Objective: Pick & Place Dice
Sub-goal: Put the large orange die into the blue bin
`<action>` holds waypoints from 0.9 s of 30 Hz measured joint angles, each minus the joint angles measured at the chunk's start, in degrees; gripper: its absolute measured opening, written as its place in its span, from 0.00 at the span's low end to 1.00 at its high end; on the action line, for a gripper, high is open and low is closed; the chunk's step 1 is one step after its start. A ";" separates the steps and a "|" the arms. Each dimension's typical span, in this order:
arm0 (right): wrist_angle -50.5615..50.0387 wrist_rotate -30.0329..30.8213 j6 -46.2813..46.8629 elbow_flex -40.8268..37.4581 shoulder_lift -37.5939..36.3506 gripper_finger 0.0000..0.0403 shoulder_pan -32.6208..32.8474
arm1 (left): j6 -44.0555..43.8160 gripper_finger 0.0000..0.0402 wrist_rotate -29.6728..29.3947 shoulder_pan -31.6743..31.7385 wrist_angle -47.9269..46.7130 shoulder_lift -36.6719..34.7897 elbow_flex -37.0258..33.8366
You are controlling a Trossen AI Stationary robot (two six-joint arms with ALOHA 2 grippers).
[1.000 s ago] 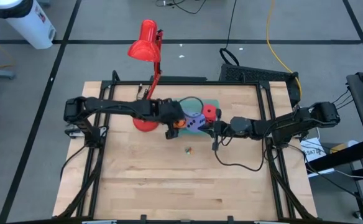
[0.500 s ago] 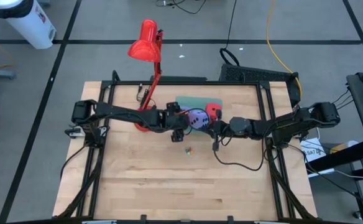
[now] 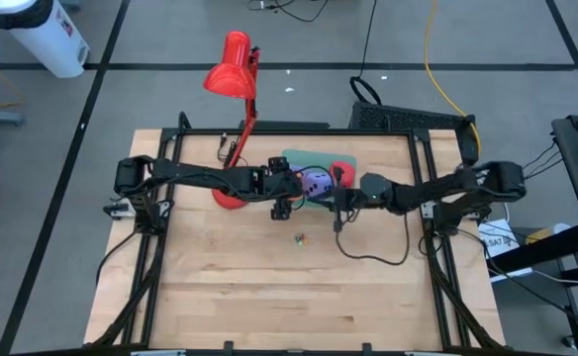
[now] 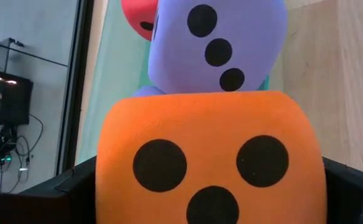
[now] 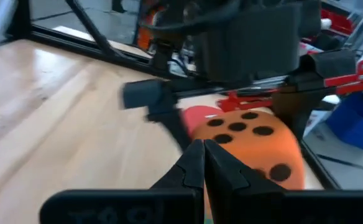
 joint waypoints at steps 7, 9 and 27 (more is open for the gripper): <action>1.85 -1.80 -3.46 7.42 8.49 0.00 -3.67 | 0.23 0.98 -0.40 -0.01 0.56 0.09 -0.04; 2.64 -3.38 -4.28 9.61 10.66 0.00 -4.41 | 0.55 0.98 -0.47 -0.04 0.64 0.09 -0.03; -0.51 -3.78 0.82 12.32 14.93 0.00 -9.12 | 5.15 0.98 -4.76 -1.19 4.92 0.26 -0.26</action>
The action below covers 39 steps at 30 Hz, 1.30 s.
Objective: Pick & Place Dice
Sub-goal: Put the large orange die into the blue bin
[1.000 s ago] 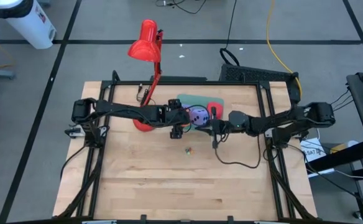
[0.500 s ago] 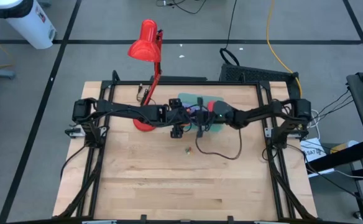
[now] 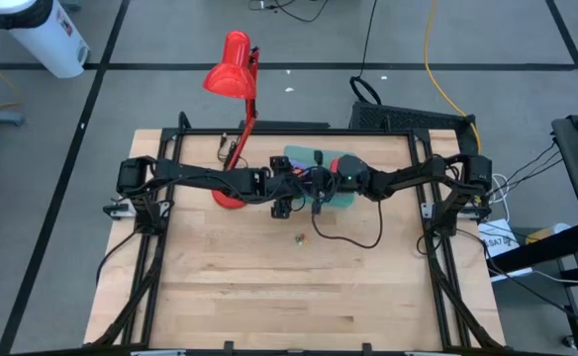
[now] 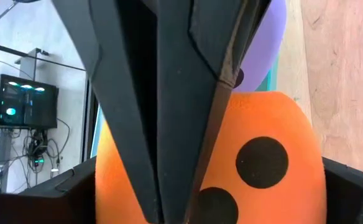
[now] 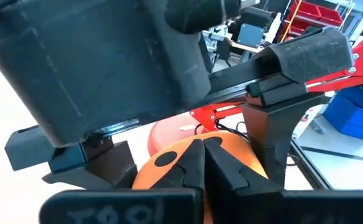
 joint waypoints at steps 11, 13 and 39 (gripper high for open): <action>-3.40 1.46 2.31 0.11 0.00 0.00 -0.04 | -2.12 0.98 -1.74 0.00 2.33 0.04 -0.02; -3.42 1.48 2.43 0.11 0.02 0.00 -0.04 | -2.85 0.99 -1.65 0.00 2.36 0.04 -0.02; -7.26 1.52 3.81 -0.02 0.07 0.00 -0.09 | -4.66 1.00 -2.43 -0.13 2.74 -2.32 -0.15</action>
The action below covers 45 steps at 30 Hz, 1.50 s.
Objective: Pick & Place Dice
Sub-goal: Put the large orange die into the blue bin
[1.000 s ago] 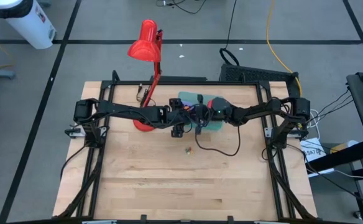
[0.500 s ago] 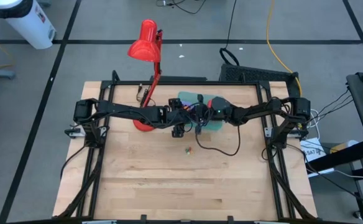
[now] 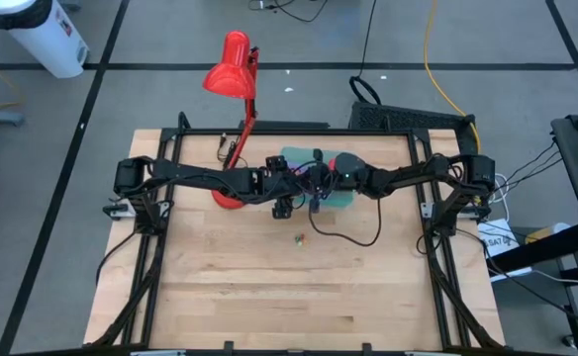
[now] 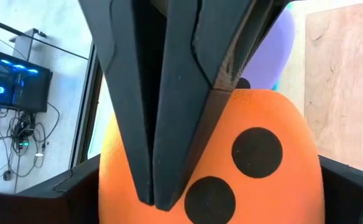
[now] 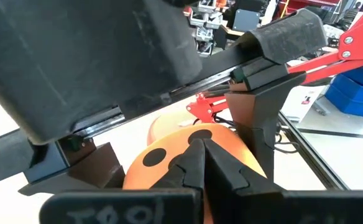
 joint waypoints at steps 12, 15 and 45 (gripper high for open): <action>-1.59 0.18 0.10 -0.04 0.02 0.00 -0.02 | 0.78 1.00 -2.29 0.02 0.02 -0.19 0.02; -2.57 0.17 0.11 -0.04 0.01 0.00 -0.02 | 0.97 1.00 -2.68 0.03 -0.28 -0.64 0.02; -9.81 -1.18 1.62 0.02 -0.15 0.00 -0.10 | -1.17 1.00 2.76 4.23 2.92 -1.29 0.02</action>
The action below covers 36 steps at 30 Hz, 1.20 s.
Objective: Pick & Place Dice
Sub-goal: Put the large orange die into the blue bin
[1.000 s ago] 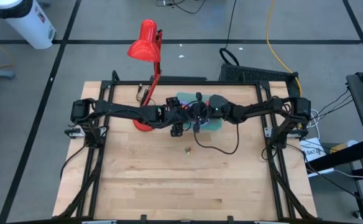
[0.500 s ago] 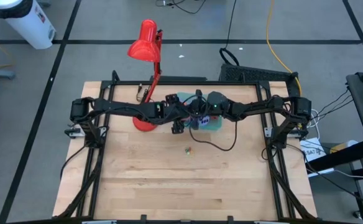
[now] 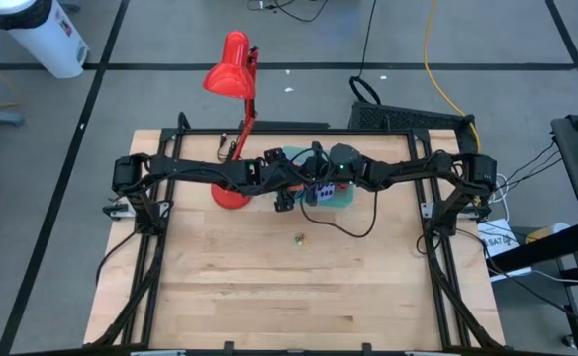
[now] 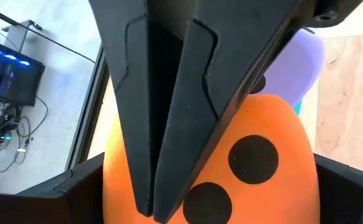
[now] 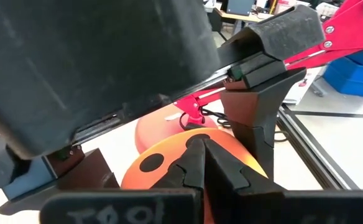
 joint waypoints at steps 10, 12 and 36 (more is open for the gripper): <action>-0.47 -1.41 0.37 -0.02 0.00 0.00 -0.01 | -0.76 1.00 0.71 0.49 0.35 0.00 0.00; -0.46 -1.34 0.41 -0.02 0.00 0.00 -0.01 | -0.78 0.99 1.90 0.81 0.35 0.00 0.00; 0.03 -1.62 1.56 -0.10 0.02 0.00 0.07 | -8.33 1.00 4.89 1.54 0.98 0.00 0.00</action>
